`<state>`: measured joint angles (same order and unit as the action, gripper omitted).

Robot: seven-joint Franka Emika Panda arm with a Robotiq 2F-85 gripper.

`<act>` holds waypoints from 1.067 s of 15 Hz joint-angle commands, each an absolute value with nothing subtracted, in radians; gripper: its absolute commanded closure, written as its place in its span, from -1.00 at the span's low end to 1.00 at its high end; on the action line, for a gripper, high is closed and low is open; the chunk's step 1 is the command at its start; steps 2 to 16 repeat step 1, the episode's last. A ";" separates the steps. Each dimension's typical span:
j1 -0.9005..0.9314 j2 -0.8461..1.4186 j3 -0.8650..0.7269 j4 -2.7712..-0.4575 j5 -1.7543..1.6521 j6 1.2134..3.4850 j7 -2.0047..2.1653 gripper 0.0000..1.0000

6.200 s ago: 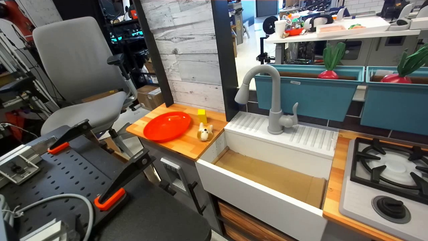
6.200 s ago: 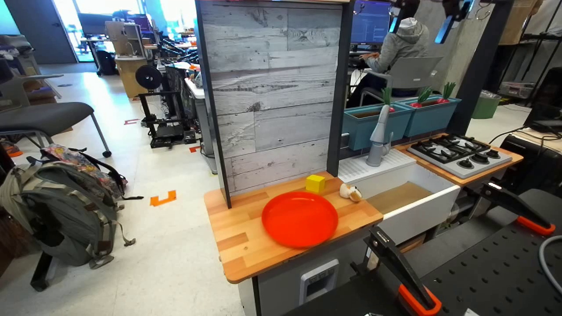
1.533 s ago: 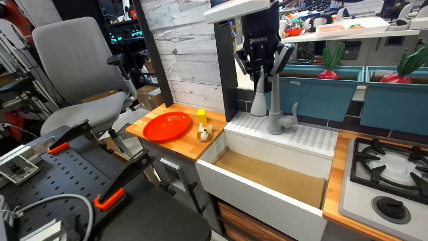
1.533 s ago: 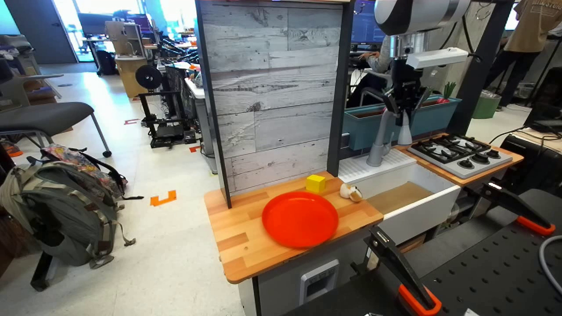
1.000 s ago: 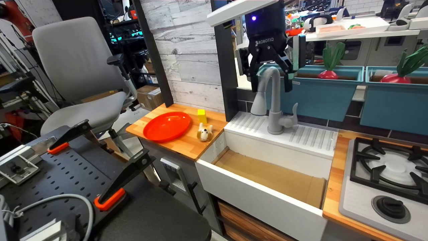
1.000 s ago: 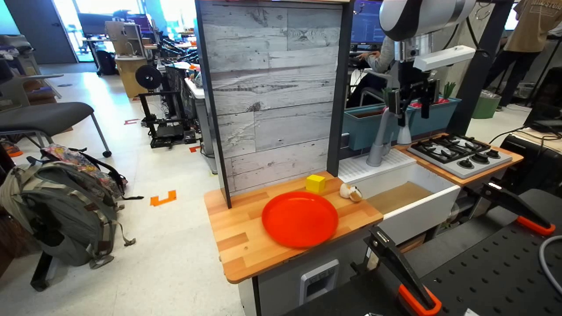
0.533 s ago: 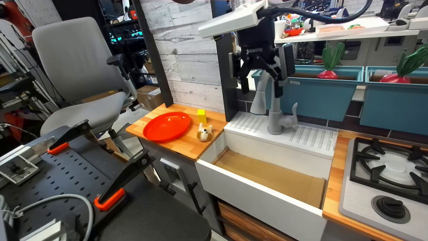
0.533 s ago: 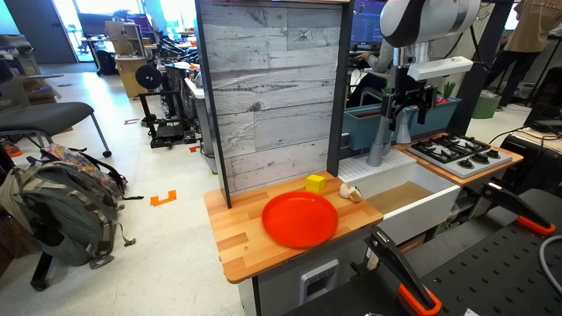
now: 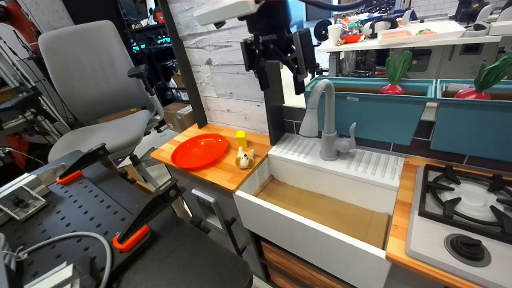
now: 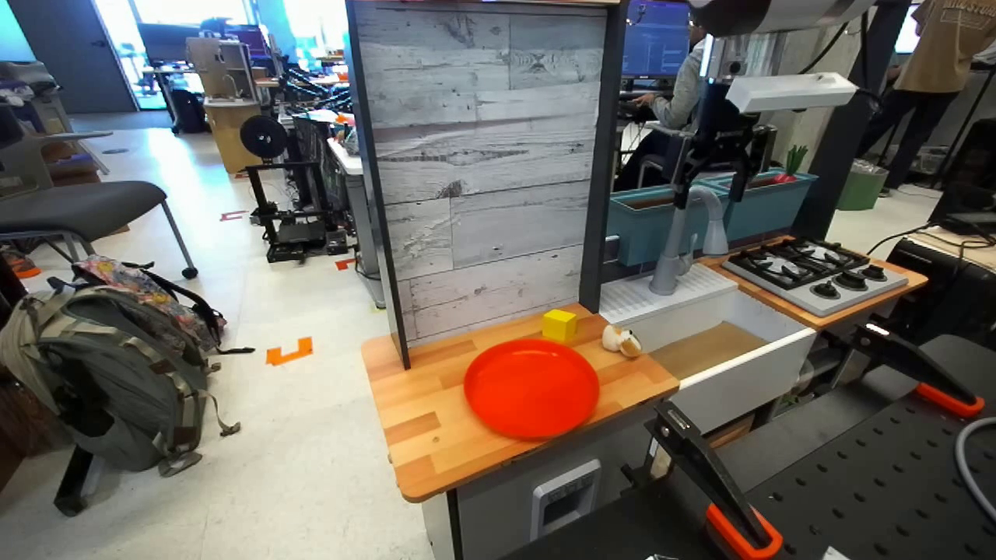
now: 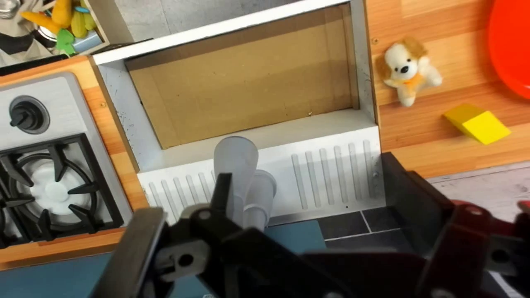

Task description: Center the faucet

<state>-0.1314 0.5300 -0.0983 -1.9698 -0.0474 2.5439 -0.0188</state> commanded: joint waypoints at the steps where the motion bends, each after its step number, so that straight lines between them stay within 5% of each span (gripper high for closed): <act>1: -0.120 0.507 -0.104 -1.993 -0.050 2.541 -0.013 -1.00; 16: -0.120 0.507 -0.104 -1.993 -0.050 2.541 -0.013 -1.00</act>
